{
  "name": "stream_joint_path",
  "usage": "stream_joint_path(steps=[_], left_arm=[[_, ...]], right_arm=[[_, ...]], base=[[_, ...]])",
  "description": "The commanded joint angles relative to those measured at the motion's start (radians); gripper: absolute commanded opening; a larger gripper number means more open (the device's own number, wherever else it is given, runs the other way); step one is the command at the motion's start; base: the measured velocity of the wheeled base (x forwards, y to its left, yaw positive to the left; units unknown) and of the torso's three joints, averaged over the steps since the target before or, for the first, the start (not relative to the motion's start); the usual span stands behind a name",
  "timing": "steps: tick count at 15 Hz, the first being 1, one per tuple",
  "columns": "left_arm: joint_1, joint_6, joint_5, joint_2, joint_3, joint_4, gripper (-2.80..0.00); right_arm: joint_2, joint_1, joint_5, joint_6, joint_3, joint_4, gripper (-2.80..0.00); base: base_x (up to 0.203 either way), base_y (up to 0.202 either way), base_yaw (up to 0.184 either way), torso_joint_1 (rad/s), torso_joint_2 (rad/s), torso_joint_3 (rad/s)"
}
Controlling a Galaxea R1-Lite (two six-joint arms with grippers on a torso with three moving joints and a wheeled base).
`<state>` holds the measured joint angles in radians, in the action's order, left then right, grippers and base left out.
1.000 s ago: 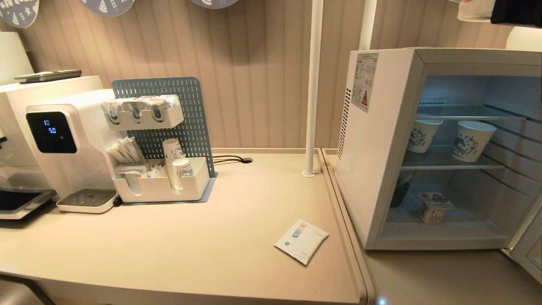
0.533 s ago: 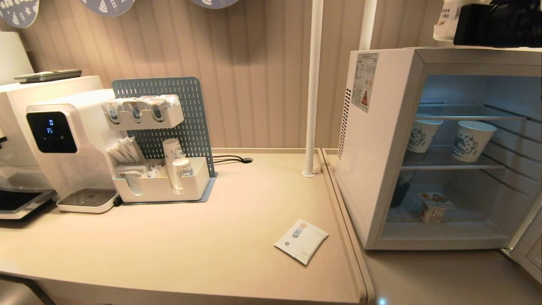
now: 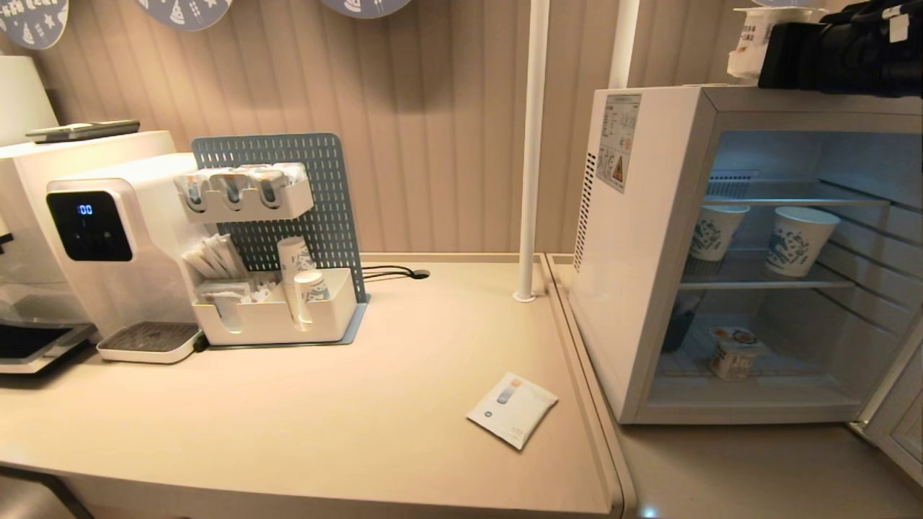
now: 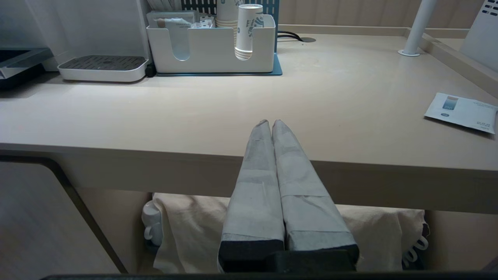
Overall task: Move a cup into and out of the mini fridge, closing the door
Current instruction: Place the yoghurt on the freezer
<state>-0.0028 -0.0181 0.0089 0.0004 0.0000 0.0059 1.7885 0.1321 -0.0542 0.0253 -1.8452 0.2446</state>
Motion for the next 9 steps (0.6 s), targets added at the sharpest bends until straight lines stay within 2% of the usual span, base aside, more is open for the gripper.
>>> stream_joint_path(steps=[1,9], left_arm=[[0.0,0.0,0.0,0.0,0.002,0.0,-2.8],[0.0,0.0,0.0,0.0,0.002,0.0,-2.8]], right_arm=[[-0.001,0.0,0.002,0.001,0.011,0.009,0.0],[-0.074,-0.002,0.004,-0.004,0.015,0.022,0.0]], base=[[0.0,0.0,0.0,0.0,0.0,0.0],[0.0,0.0,0.0,0.0,0.0,0.0]])
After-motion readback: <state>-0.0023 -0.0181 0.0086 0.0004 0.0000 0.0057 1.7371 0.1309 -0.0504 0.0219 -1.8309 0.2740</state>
